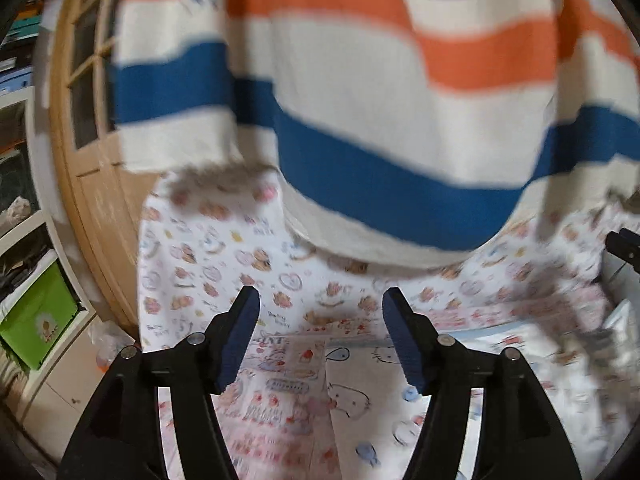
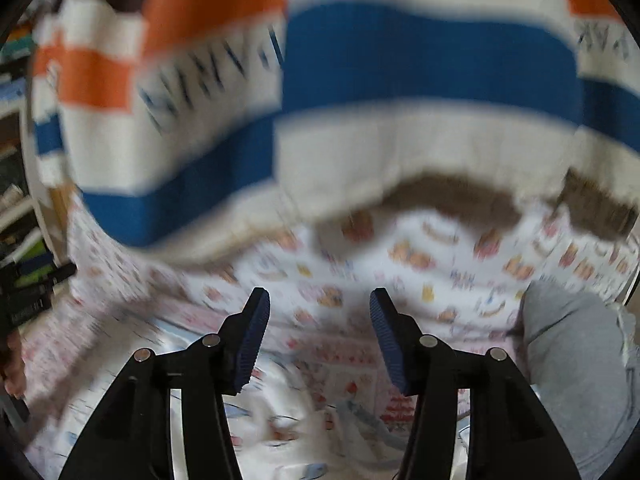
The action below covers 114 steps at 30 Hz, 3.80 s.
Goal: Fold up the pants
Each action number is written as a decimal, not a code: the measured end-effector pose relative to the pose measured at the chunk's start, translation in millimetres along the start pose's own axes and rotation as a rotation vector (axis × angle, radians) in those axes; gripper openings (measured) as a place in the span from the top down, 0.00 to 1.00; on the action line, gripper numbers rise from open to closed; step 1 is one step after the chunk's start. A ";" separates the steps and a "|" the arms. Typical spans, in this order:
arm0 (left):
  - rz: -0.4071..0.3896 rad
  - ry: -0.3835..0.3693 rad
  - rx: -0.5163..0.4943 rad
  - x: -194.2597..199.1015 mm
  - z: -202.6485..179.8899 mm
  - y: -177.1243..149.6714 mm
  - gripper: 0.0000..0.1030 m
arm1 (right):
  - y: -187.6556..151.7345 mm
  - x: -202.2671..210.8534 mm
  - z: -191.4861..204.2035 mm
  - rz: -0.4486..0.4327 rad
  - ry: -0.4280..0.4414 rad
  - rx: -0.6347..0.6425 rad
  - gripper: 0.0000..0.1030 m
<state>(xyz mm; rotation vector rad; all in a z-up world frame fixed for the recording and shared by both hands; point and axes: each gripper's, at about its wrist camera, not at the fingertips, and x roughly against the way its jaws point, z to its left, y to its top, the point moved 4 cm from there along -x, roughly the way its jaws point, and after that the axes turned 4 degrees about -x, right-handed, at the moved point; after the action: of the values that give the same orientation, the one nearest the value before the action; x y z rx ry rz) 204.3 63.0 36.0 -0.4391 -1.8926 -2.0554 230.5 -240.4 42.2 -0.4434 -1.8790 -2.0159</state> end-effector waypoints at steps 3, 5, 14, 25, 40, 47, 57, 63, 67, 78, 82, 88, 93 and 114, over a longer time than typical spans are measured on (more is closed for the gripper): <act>-0.110 -0.016 0.012 52.5 1.6 5.9 0.37 | 11.0 41.0 15.2 -0.063 0.045 -0.022 0.48; -0.159 -0.030 0.016 81.0 3.0 6.3 0.36 | 12.3 67.0 25.4 -0.096 0.068 -0.022 0.48; -0.360 -0.024 0.016 183.2 18.5 -17.1 0.27 | -21.5 179.0 60.1 -0.232 0.098 0.014 0.48; -0.470 0.020 0.007 258.0 23.6 -65.4 0.01 | -117.9 247.4 112.2 -0.252 0.133 0.092 0.48; -0.343 -0.014 0.019 247.1 3.8 -126.8 0.01 | -186.3 258.1 67.3 -0.175 0.043 0.064 0.48; -0.291 0.023 0.040 240.8 11.4 -142.6 0.01 | -223.6 242.3 113.7 -0.048 0.245 0.114 0.69; -0.269 0.068 0.049 237.8 30.9 -152.3 0.01 | -255.0 227.1 176.3 0.037 0.392 0.204 0.75; -0.245 0.061 0.061 230.1 37.6 -158.2 0.01 | -270.6 208.0 189.2 0.103 0.358 0.246 0.75; -0.233 0.063 0.058 225.9 38.4 -161.1 0.01 | -274.2 202.0 191.5 0.113 0.328 0.269 0.75; -0.221 0.057 0.056 222.9 36.3 -162.1 0.01 | -283.1 203.6 206.0 0.063 0.234 0.385 0.86; -0.232 0.055 0.054 225.8 33.7 -160.3 0.01 | -276.9 205.8 202.5 0.100 0.325 0.318 0.91; -0.233 0.053 0.036 228.4 24.5 -157.4 0.01 | -267.5 206.9 186.5 0.125 0.406 0.188 0.91; -0.241 0.039 -0.003 230.3 11.4 -152.0 0.01 | -244.3 223.9 147.9 0.042 0.390 0.085 0.86; -0.078 -0.375 -0.204 120.0 -155.1 4.8 0.08 | -42.6 192.4 -124.8 -0.160 0.043 -0.232 0.79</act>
<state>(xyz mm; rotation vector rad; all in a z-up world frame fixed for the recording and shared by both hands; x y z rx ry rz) 95.7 -94.4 79.2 -0.8670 -1.9266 -2.3631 40.9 -370.1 82.6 -0.3132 -1.7102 -2.3428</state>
